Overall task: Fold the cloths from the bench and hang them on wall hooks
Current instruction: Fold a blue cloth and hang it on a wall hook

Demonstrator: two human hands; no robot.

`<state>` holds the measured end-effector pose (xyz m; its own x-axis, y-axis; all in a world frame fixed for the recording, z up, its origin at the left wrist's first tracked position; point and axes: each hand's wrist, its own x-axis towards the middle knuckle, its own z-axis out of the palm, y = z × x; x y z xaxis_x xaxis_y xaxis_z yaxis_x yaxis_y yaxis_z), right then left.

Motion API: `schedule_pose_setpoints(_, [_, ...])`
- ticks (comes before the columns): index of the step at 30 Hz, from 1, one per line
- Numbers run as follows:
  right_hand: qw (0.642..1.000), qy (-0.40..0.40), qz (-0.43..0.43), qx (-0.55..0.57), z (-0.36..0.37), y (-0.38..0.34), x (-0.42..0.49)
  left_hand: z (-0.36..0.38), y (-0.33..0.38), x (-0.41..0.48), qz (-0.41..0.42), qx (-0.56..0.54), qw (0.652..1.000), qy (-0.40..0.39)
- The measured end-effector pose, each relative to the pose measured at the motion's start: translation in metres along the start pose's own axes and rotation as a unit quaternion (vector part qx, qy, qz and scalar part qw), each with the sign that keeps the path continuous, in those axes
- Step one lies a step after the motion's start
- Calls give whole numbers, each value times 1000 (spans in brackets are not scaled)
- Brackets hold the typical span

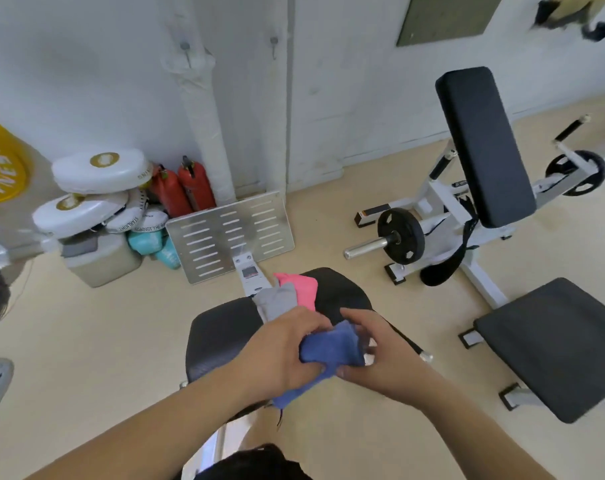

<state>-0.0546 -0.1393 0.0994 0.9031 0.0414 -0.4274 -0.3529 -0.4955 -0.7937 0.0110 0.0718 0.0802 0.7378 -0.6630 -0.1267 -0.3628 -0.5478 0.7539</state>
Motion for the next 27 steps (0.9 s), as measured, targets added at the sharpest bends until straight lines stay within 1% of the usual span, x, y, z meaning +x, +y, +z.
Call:
schedule_pose_setpoints(1, [998,13,-33,-51,2,1,-15,2,10,-10,38,23,999,-9])
schedule_pose_setpoints(3, [992,32,-49,-113,6,4,-46,6,30,-28,90,49,994,-21])
schedule_pose_setpoints(5, [988,57,-25,-138,8,7,-73,9,46,-45,101,57,993,-28])
schedule_pose_setpoints(6, [989,69,-14,-129,8,9,-86,9,53,-52,91,50,994,-31])
schedule_pose_setpoints(9, [993,104,22,-44,7,14,-116,4,60,-70,37,-1,999,-39])
schedule_pose_setpoints(11, [989,135,48,32,6,14,-127,-1,55,-79,-3,-66,997,-32])
schedule_pose_setpoints(15, [972,160,73,155,17,7,-136,-15,46,-88,-88,-214,972,-37])
schedule_pose_setpoints(18, [959,158,78,223,32,-13,-125,-32,35,-91,-118,-288,949,-41])
schedule_pose_setpoints(20, [951,152,80,256,42,-34,-106,-50,20,-91,-128,-316,939,-38])
schedule_pose_setpoints(22, [949,137,83,271,55,-58,-81,-73,-2,-89,-138,-331,934,-10])
schedule_pose_setpoints(25, [951,139,90,261,79,-93,-32,-122,-46,-79,-153,-284,945,53])
schedule_pose_setpoints(27, [949,164,93,253,101,-118,6,-160,-80,-70,-158,-288,941,76])
